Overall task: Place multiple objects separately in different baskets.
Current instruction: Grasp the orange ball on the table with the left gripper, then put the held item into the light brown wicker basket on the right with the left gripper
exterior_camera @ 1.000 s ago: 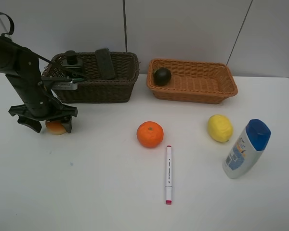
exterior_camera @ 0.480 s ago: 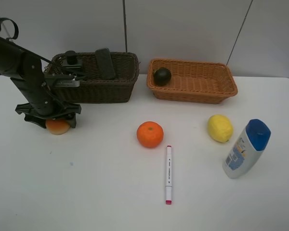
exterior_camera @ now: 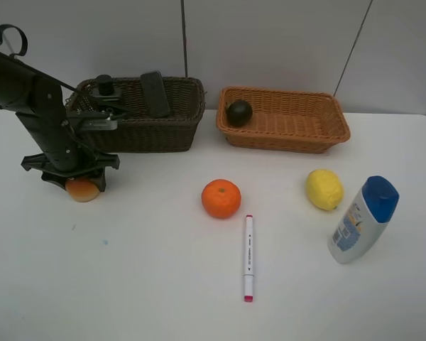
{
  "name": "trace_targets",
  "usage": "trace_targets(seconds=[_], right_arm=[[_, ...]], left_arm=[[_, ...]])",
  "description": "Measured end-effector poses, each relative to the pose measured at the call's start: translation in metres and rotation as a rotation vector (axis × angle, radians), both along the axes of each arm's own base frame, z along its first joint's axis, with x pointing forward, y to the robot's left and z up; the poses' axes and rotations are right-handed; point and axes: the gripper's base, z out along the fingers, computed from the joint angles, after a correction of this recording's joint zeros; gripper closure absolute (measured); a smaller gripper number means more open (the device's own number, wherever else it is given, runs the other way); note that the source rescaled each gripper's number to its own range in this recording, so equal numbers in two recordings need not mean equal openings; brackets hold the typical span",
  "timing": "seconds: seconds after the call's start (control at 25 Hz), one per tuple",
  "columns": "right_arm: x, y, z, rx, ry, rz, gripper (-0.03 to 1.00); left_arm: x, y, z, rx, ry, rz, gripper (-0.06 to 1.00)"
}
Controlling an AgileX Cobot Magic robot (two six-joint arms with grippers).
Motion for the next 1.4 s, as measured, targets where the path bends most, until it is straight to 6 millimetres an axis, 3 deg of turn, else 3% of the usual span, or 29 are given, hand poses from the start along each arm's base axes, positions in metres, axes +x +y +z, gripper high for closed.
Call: trace_targets(seconds=[0.12,0.2,0.32,0.56,0.68,0.84,0.96,1.16,1.2,1.32,1.4], right_arm=[[0.000,0.000,0.000,0.000,0.000,0.000,-0.03],[0.000,0.000,0.000,0.000,0.000,0.000,-0.03],[0.000,0.000,0.000,0.000,0.000,0.000,-0.03],[0.000,0.000,0.000,0.000,0.000,0.000,-0.03],[0.000,0.000,0.000,0.000,0.000,0.000,-0.03],[0.000,0.000,0.000,0.000,0.000,0.000,-0.03],[0.000,0.000,0.000,0.000,0.000,0.000,-0.03],[0.000,0.000,0.000,0.000,0.000,0.000,-0.03],[0.000,0.000,0.000,0.000,0.000,0.000,-0.03],[0.000,0.000,0.000,0.000,-0.001,0.000,-0.03],[0.000,0.000,0.000,0.000,-0.001,0.000,-0.03]], left_arm=[[-0.010,0.000,0.012,-0.005,0.064,-0.002,0.47],[-0.012,-0.003,0.034,-0.040,0.018,-0.037,0.47],[-0.008,-0.026,0.075,-0.129,-0.122,-0.151,0.47],[0.021,-0.121,0.146,-0.340,-0.461,-0.399,0.47],[0.038,-0.167,0.163,-0.415,-0.568,-0.455,0.47],[0.065,-0.220,0.158,-0.463,-0.656,-0.510,0.47],[0.086,-0.247,0.138,-0.482,-0.703,-0.520,0.47],[0.115,-0.269,0.098,-0.483,-0.756,-0.511,0.47],[0.118,-0.271,0.090,-0.477,-0.760,-0.513,0.45],[0.125,-0.274,0.075,-0.466,-0.771,-0.515,0.10],[0.125,-0.275,0.072,-0.463,-0.768,-0.517,-0.01]])
